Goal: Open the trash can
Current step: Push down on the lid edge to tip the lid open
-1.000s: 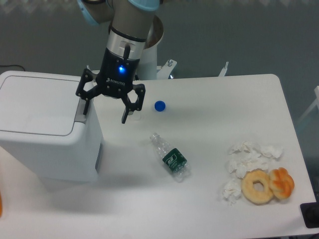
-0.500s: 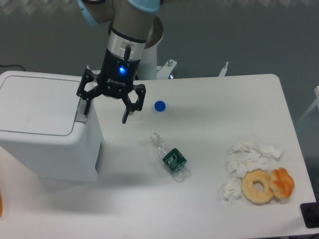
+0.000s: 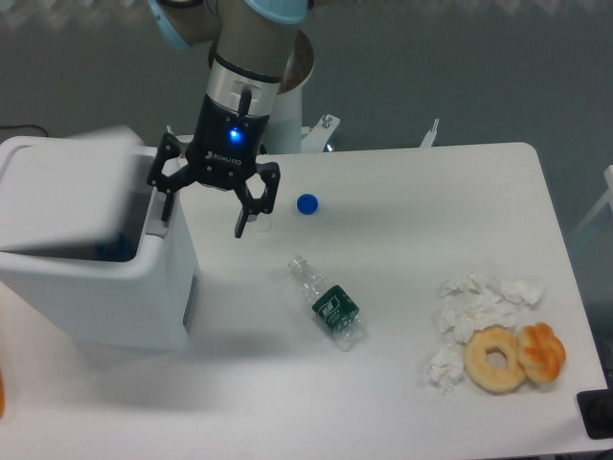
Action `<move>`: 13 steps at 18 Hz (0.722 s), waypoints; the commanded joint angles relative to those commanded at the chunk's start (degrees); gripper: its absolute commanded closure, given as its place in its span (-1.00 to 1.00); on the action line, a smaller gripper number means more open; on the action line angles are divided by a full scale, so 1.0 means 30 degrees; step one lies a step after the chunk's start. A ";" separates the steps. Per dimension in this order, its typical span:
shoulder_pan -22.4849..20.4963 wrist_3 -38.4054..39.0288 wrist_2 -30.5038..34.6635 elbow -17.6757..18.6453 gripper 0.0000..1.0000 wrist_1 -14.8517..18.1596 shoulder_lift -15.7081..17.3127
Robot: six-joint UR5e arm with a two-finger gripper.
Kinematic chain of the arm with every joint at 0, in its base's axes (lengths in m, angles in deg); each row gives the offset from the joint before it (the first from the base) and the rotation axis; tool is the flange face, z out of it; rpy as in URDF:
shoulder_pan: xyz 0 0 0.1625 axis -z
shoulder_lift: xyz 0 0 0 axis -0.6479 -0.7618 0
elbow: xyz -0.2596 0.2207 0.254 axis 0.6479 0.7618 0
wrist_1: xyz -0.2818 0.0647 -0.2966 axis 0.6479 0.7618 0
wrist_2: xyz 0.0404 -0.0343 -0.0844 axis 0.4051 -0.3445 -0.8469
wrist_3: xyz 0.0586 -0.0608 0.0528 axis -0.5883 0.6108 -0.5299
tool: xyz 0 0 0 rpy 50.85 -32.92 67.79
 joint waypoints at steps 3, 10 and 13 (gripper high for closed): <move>-0.0058 0.0029 -0.0029 0.0000 -1.00 0.0000 0.0000; -0.0263 0.0030 -0.0088 -0.0905 -1.00 0.0000 0.0000; -0.0731 -0.0204 -0.0030 -0.1785 -1.00 -0.0029 -0.0117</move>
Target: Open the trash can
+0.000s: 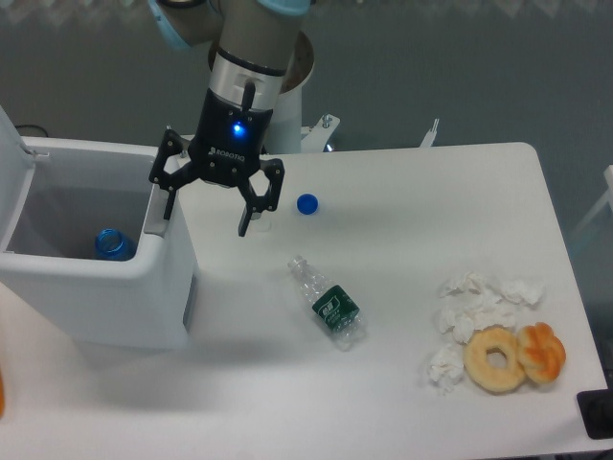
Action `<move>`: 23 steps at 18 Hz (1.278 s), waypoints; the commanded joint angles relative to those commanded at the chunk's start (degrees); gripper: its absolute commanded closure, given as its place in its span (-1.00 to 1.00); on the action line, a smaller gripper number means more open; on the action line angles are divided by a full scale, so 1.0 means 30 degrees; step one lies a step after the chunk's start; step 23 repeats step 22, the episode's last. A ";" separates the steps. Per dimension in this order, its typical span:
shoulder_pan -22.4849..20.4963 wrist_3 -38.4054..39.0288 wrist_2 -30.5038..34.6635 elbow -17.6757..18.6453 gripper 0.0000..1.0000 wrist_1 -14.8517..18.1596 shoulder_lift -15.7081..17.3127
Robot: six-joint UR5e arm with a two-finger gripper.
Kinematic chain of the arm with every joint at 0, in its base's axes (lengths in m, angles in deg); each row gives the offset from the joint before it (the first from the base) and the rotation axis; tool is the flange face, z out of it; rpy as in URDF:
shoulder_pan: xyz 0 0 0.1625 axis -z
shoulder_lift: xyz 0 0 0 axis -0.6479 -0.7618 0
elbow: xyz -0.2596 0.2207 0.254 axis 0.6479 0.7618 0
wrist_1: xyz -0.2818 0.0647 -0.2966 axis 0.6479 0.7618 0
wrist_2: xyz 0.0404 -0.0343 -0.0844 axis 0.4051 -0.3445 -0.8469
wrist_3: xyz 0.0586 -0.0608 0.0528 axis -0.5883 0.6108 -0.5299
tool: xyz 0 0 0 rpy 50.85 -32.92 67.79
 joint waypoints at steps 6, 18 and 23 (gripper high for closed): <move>-0.0967 -0.2717 0.0235 -0.0530 -1.00 -0.0088 -0.0293; -0.0939 -1.2065 0.5767 -0.0618 -1.00 -0.0088 -0.1230; -0.0910 -1.2833 0.6387 -0.0501 -1.00 -0.0088 -0.1290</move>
